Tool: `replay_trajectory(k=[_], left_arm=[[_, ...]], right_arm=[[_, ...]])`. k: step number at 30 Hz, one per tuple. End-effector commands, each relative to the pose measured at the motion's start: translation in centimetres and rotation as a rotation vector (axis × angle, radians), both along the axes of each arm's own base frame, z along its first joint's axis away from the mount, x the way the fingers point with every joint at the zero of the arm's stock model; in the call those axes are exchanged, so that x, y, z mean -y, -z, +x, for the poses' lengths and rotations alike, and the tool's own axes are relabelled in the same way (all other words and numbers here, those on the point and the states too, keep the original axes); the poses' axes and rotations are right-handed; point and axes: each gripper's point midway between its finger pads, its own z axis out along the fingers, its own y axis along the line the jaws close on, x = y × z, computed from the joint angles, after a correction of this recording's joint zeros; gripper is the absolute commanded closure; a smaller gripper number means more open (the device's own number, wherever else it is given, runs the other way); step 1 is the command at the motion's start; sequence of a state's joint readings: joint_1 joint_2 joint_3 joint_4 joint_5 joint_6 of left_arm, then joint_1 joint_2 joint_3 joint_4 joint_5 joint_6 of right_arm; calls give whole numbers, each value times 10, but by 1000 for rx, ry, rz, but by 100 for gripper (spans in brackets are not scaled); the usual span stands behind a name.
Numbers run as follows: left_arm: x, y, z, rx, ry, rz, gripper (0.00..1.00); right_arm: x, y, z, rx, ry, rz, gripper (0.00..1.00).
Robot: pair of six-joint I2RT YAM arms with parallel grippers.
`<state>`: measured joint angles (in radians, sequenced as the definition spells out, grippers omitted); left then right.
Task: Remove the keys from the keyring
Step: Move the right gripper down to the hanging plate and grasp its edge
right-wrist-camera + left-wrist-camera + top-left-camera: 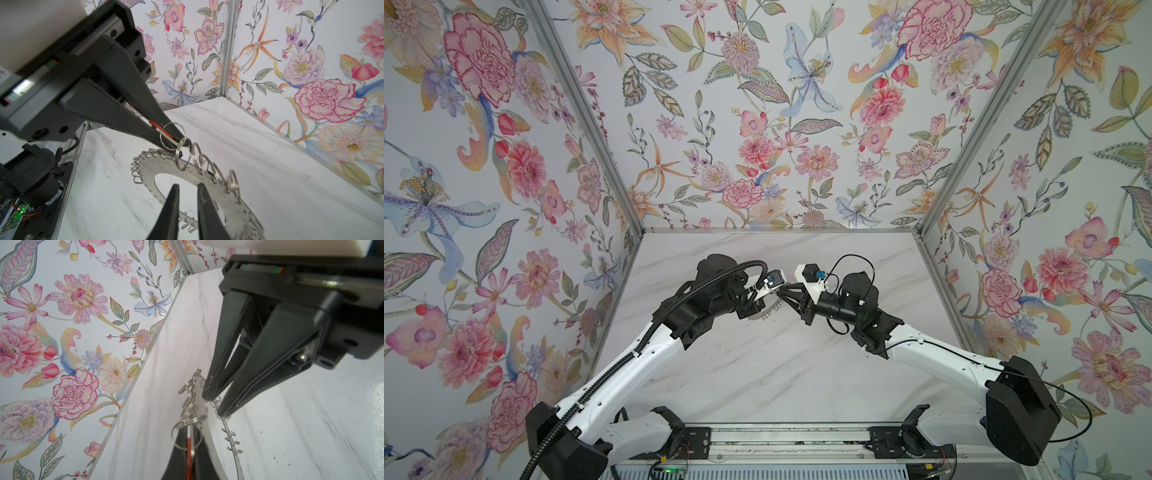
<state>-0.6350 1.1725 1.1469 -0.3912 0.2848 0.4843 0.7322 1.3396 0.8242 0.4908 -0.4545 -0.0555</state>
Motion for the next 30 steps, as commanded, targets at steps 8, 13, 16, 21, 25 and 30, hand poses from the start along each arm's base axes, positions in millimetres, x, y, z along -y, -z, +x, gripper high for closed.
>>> replay_trajectory(k=[8, 13, 16, 21, 25, 30], left_arm=[[3, -19, 3, 15, 18, -13, 100], [3, -20, 3, 5, 22, -8, 100], [5, -18, 3, -8, 28, -2, 100], [5, -17, 2, -13, 32, 3, 100], [5, -16, 2, -15, 35, 3, 100], [5, -21, -2, -8, 42, -8, 100]], right_arm=[[-8, -25, -2, 110, -17, 27, 82], [-5, -35, -3, 135, -1, 47, 82], [-8, -36, -1, 137, -5, 43, 83], [-9, -38, 2, 145, 7, 43, 86], [-13, -37, 2, 138, -10, 34, 88], [-15, -33, 4, 134, -10, 14, 98]])
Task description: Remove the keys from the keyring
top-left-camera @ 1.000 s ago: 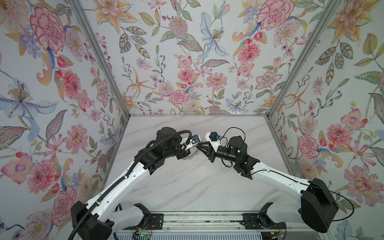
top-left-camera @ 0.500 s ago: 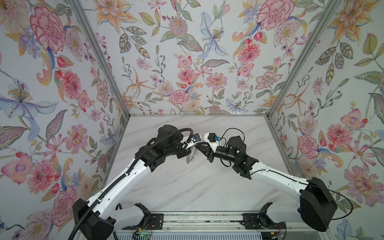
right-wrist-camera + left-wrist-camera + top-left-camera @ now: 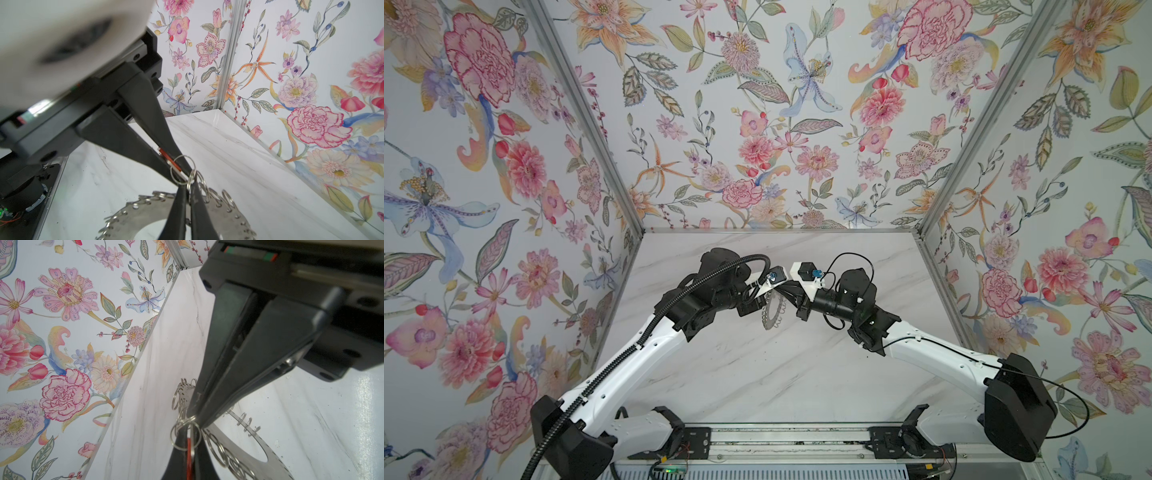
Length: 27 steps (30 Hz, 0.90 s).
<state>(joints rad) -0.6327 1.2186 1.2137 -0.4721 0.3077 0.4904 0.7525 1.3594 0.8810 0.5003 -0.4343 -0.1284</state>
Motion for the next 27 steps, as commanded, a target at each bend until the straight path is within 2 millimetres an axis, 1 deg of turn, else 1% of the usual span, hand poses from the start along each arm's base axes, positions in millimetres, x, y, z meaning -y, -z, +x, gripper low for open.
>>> replay_trajectory(k=[1, 6, 10, 13, 18, 21, 25, 27], left_arm=[[0, -24, -1, 45, 17, -36, 100], [-4, -24, 1, 35, -5, -32, 100], [-14, -26, 7, 25, -48, -28, 100], [-18, -26, 9, 16, -63, -30, 100], [-25, -25, 14, 3, -87, -32, 100], [-28, -28, 18, -1, -94, -38, 100], [-21, -32, 13, -21, -47, -68, 100], [-17, -38, 10, -23, -27, -90, 100]], right_arm=[[-5, -14, 2, 33, -3, 11, 100], [0, -15, 4, 45, 26, -4, 100], [6, -17, 6, 55, 57, 5, 100], [11, -29, 4, 77, 70, 52, 100], [20, -58, -7, 90, 13, 176, 100], [21, -71, -15, 93, -29, 233, 100], [21, -86, -22, 95, -69, 314, 100], [19, -89, -21, 98, -68, 338, 100]])
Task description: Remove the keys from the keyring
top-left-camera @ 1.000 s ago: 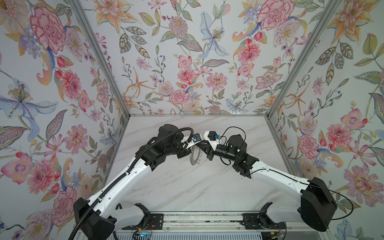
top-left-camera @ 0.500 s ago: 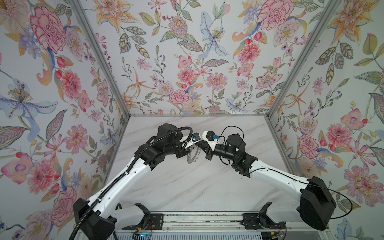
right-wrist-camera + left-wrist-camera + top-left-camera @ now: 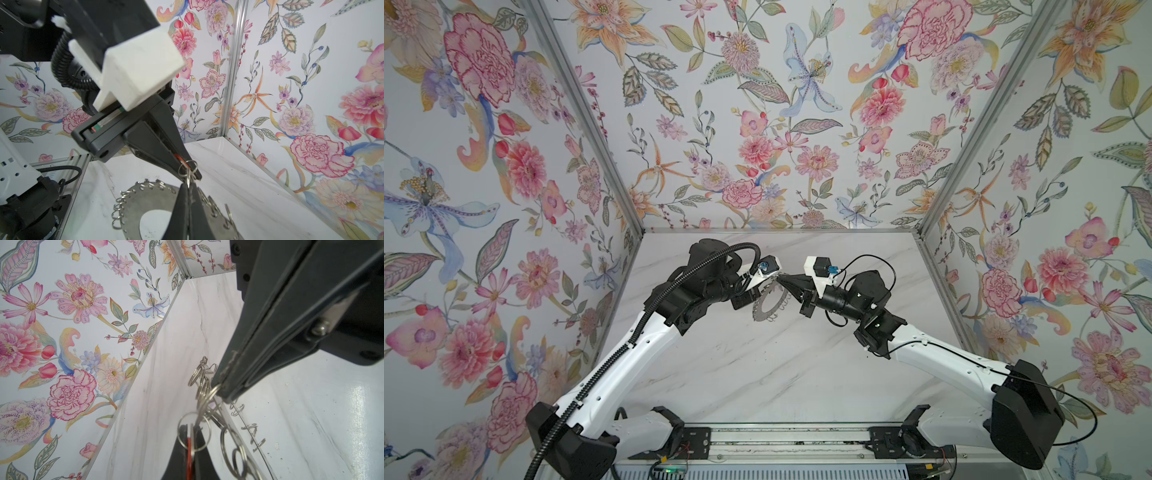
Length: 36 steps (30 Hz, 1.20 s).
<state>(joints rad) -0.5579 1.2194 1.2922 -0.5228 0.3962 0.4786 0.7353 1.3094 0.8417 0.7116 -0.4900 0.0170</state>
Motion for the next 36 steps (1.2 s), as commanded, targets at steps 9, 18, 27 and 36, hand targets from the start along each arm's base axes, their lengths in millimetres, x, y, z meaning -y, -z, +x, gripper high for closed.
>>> replay_trajectory(k=[9, 18, 27, 36], left_arm=[[1, -35, -7, 20, 26, -113, 100], [-11, -30, -5, 58, -20, -73, 100], [-17, -12, -2, 70, -28, 10, 100], [-17, -9, -7, 185, 35, 38, 100]], right_arm=[[-9, -34, 9, 26, -27, 194, 100], [-15, 5, 24, -47, 15, 115, 77], [-11, 22, 16, 33, 69, -165, 67], [-11, 23, 5, 108, 42, -317, 67]])
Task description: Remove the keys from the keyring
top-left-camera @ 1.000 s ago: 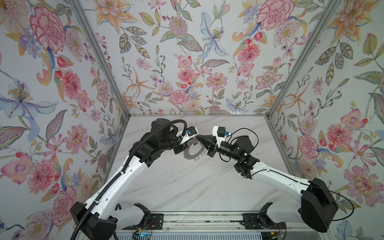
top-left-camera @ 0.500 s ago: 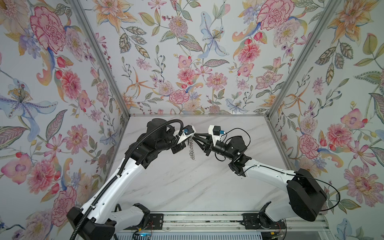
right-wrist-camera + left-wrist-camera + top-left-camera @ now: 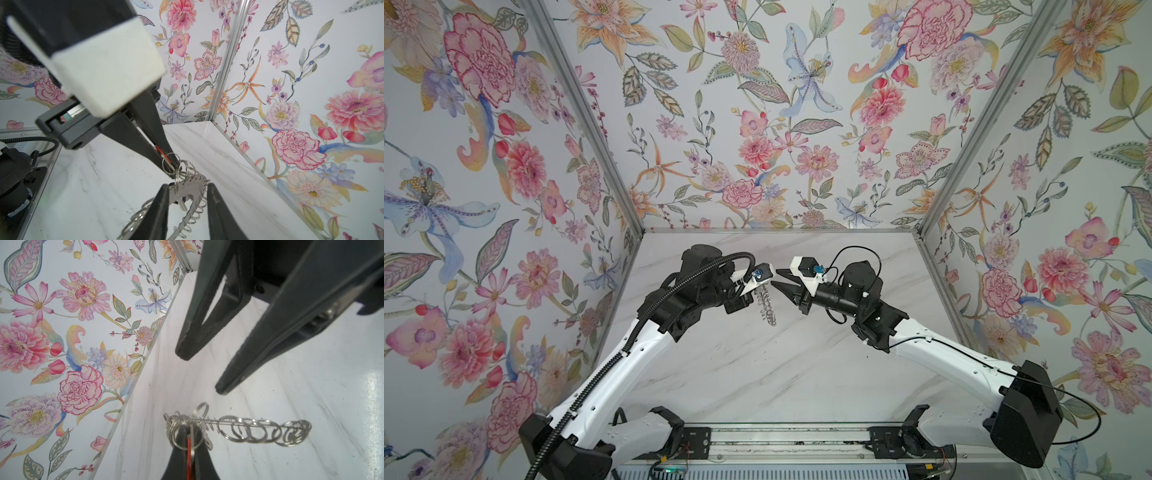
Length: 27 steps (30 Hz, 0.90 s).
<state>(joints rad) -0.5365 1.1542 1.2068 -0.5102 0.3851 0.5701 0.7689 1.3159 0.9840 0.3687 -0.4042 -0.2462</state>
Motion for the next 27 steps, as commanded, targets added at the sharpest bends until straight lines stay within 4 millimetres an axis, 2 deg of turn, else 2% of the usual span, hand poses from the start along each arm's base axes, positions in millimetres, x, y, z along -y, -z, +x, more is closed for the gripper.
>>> replay_trajectory(k=[1, 16, 27], left_arm=[[-2, -24, -1, 142, 32, -20, 100], [-5, -21, -7, 323, 88, 75, 100], [-6, -21, -5, 331, 70, 87, 100]], right_arm=[[-2, 10, -4, 16, -22, -89, 68], [-16, 19, -13, 16, -72, -63, 68], [-30, 17, -17, -3, -106, -19, 74]])
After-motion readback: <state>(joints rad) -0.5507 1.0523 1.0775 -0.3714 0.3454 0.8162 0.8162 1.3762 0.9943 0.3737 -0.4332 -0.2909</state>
